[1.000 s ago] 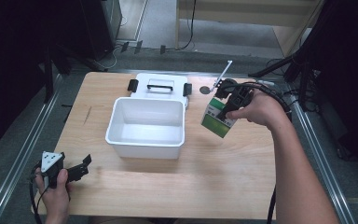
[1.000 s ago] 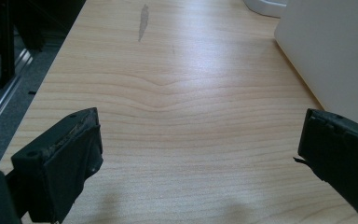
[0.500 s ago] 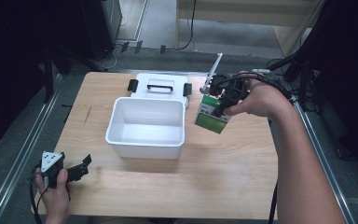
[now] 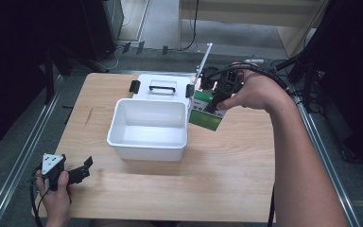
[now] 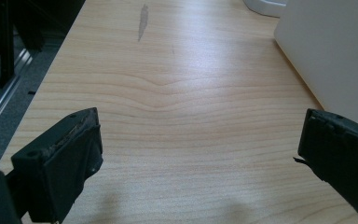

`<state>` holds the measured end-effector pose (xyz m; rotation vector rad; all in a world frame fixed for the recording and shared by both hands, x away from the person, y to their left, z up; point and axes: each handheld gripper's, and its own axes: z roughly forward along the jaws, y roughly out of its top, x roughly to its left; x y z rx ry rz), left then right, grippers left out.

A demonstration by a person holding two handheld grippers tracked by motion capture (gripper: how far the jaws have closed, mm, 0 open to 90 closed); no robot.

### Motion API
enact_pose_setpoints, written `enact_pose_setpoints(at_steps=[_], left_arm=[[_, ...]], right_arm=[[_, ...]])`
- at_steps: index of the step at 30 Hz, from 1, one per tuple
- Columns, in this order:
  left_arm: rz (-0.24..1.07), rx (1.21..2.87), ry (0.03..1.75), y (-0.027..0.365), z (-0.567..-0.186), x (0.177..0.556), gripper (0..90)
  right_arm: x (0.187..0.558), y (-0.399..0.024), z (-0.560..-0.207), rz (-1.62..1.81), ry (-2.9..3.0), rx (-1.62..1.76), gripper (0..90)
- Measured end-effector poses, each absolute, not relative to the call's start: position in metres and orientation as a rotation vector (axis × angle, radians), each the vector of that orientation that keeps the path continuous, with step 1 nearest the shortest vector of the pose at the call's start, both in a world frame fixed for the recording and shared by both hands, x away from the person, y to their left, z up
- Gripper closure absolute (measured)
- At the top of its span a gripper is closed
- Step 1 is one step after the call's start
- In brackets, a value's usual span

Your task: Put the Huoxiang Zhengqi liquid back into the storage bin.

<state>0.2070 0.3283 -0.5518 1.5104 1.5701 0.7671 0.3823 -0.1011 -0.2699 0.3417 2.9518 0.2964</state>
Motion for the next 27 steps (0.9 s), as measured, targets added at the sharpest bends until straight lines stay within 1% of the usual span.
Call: enact_pose_setpoints(at_steps=[12,27], left_arm=[[0.764,1.511,1.570,0.329,-0.552,0.207,0.6],[0.758,1.511,1.570,0.329,-0.552,0.207,0.6]], right_arm=[[0.380,-0.070,-0.259,0.301,2.959,0.263,64.4],[0.378,-0.025,-0.261,0.329,2.976,0.140,64.4]])
